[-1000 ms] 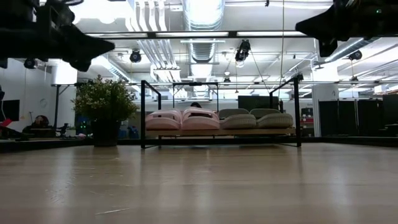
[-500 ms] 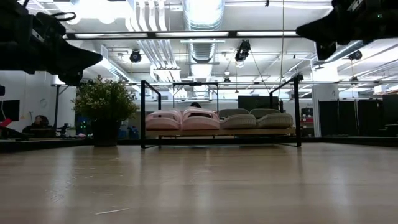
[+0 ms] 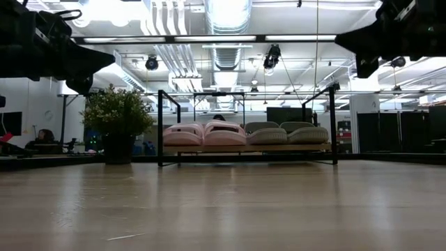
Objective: Pick and place slides into the shelf
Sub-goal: Return To Home Position
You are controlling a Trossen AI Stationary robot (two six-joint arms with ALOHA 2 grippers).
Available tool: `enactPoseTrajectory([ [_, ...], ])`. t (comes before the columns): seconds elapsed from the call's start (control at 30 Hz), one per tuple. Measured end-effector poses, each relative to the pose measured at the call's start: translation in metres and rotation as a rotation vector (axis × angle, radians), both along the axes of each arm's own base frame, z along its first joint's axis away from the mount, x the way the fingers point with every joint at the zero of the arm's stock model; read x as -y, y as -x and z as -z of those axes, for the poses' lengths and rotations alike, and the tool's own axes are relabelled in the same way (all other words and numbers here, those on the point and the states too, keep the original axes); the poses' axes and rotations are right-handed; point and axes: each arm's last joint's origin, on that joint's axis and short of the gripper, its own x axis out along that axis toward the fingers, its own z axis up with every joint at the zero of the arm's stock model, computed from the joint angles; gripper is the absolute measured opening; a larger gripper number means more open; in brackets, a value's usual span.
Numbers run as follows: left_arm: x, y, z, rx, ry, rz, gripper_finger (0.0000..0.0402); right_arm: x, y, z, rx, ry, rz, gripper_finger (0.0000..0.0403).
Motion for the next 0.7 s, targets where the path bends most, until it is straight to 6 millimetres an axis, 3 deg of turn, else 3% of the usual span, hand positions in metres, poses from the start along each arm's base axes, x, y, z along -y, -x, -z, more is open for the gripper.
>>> enactPoseTrajectory([
  [0.17, 0.000, 0.000, 0.000, 0.002, 0.000, 0.000, 0.0000, -0.007, 0.001, -0.005, -0.073, 0.045, -0.036, 0.0008],
  [0.33, 0.000, 0.000, -0.001, 0.009, 0.000, -0.001, 0.0000, -0.014, 0.010, -0.013, -0.004, 0.094, -0.019, 0.0008],
  [0.43, 0.000, 0.000, -0.002, 0.022, -0.005, -0.002, 0.0000, -0.017, 0.018, -0.003, -0.063, 0.072, -0.023, 0.0008],
  [0.57, 0.000, 0.000, -0.001, 0.014, -0.007, -0.004, 0.0000, -0.016, 0.025, 0.004, -0.004, 0.047, 0.033, 0.0008],
  [0.7, 0.000, 0.000, -0.001, 0.012, -0.006, -0.008, 0.0000, -0.015, 0.023, 0.013, -0.058, 0.033, 0.092, 0.0008],
])
